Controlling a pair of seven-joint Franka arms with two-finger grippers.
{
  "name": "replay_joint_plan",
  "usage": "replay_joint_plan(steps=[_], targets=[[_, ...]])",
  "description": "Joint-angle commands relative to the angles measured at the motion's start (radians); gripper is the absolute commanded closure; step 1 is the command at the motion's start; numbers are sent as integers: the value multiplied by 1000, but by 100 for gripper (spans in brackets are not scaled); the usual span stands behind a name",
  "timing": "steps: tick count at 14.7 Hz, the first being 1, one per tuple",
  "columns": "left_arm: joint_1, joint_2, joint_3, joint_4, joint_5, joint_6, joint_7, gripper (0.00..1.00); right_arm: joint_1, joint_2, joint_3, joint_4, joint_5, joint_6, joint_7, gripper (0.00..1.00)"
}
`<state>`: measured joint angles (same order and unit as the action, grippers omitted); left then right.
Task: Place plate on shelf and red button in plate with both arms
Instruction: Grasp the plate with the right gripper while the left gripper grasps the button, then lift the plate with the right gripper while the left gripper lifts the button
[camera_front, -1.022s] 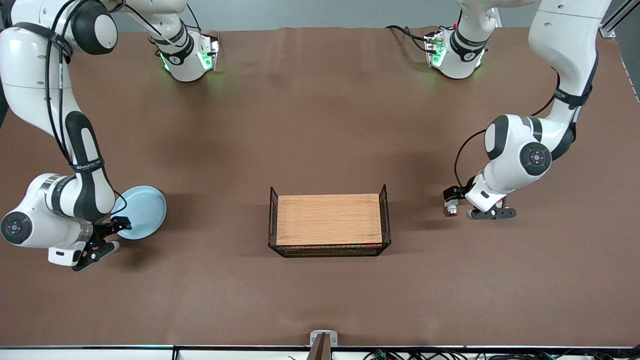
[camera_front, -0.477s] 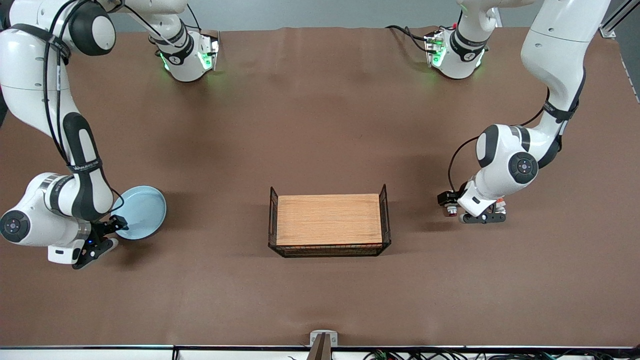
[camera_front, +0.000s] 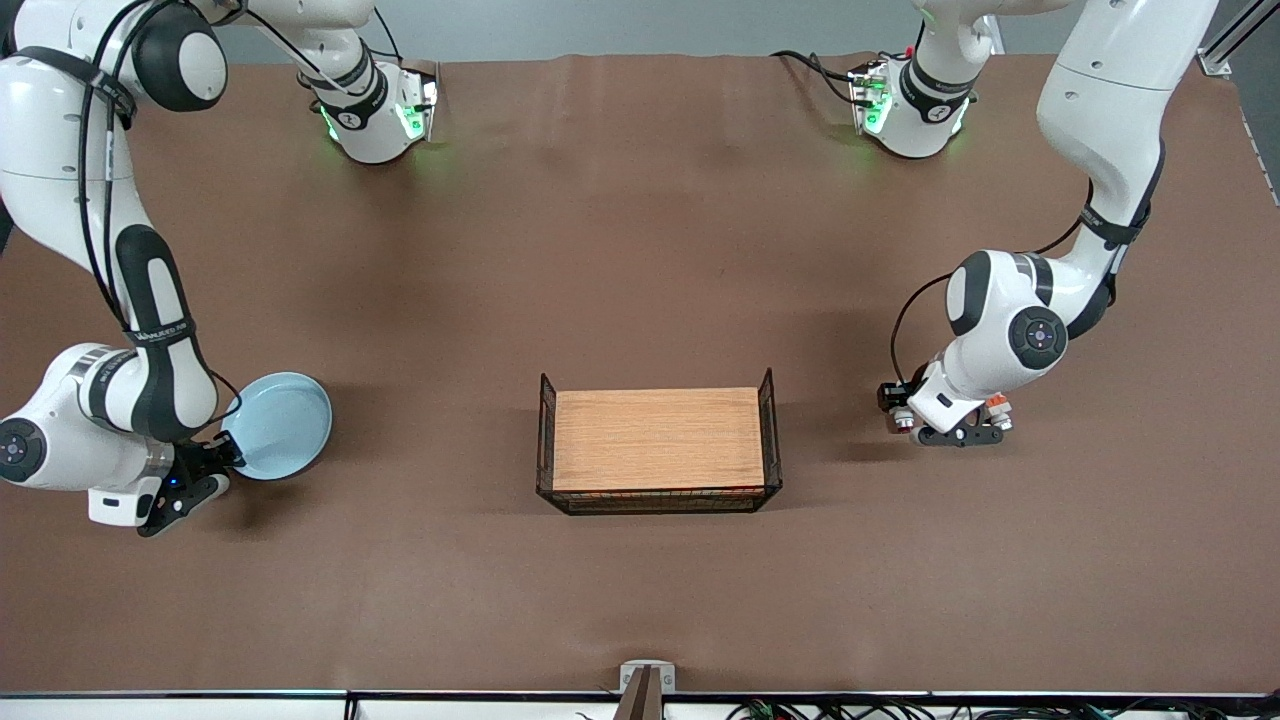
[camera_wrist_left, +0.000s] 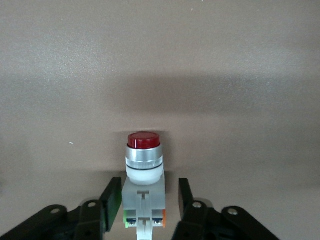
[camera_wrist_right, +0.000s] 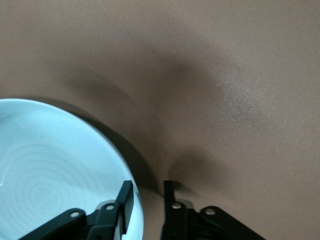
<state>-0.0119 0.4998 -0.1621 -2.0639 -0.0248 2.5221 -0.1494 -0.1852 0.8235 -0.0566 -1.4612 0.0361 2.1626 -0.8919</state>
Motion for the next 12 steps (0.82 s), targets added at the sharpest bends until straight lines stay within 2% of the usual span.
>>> replay_joint_plan(steps=[1,3,6,10,12], targets=[[-8,6,1,8,0,7,14,62,-22,-3,17,-4,21,-1,-19,99],[-8,5,1,8,0,7,14,69,-30,-4,17,-4,21,-12,-18,100],[-2,-12,1,10,0,-2,13,74,-39,-15,15,4,54,-91,-16,100],[7,-61,1,13,0,-8,11,74,-39,-61,15,16,87,-266,59,100],[9,-99,1,19,0,-55,11,74,-36,-102,17,31,100,-402,129,100]])
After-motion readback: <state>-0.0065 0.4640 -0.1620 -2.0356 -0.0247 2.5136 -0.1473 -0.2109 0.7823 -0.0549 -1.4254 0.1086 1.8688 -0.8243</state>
